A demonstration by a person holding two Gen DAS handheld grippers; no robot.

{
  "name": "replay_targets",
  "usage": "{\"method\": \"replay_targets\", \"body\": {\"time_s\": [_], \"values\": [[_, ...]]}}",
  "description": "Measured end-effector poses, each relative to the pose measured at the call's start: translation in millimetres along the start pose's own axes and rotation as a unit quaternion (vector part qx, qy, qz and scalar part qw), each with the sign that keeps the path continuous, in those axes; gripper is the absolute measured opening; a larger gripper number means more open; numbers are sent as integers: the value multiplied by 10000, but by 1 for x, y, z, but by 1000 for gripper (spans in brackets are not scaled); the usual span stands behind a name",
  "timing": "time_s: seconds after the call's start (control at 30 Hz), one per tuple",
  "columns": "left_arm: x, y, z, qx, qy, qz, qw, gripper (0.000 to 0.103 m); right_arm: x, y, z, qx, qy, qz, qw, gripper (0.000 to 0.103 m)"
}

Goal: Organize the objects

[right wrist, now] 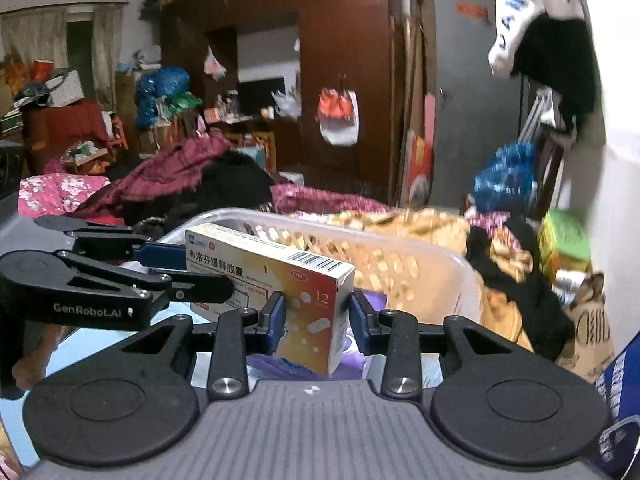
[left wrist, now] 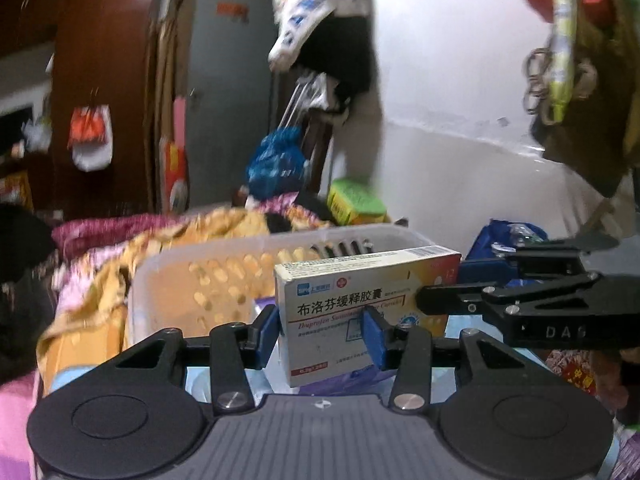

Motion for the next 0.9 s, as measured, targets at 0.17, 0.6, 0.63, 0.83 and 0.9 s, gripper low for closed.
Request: {"method": "replay_targets", "body": {"time_s": [0.17,0.6,0.63,0.83,0.9], "values": [[-1,19,9,171,-297,260,9991,56,-2,17,-3,-95,126,242,9996,40],[-11,-41,10,480,-284,-829,9950,88,-1,-32,-16,-715,420,-654,9944,87],[-18,-50,8,395,-266,-876,9950,88,-5,-43,-14,-647,424,-734,9943,100],[-87,-112,-17,117,246,-1252,9918,90,-64,-120,9,-583,152,-1213,9908,103],[-113,-130,-26,264,412,-1493,9876,92,-91,-141,14,-438,223,-1436,9884,103]]}}
Point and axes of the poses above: each gripper's, at about its wrist camera, not at the fingertips, and y roughly the way its jaws point, z to its left, x to its top, the point moved 4 cm from there along y, roughly the way its jaws point, and after that the axes turned 3 degrees about -z, right-handed, at the moved point
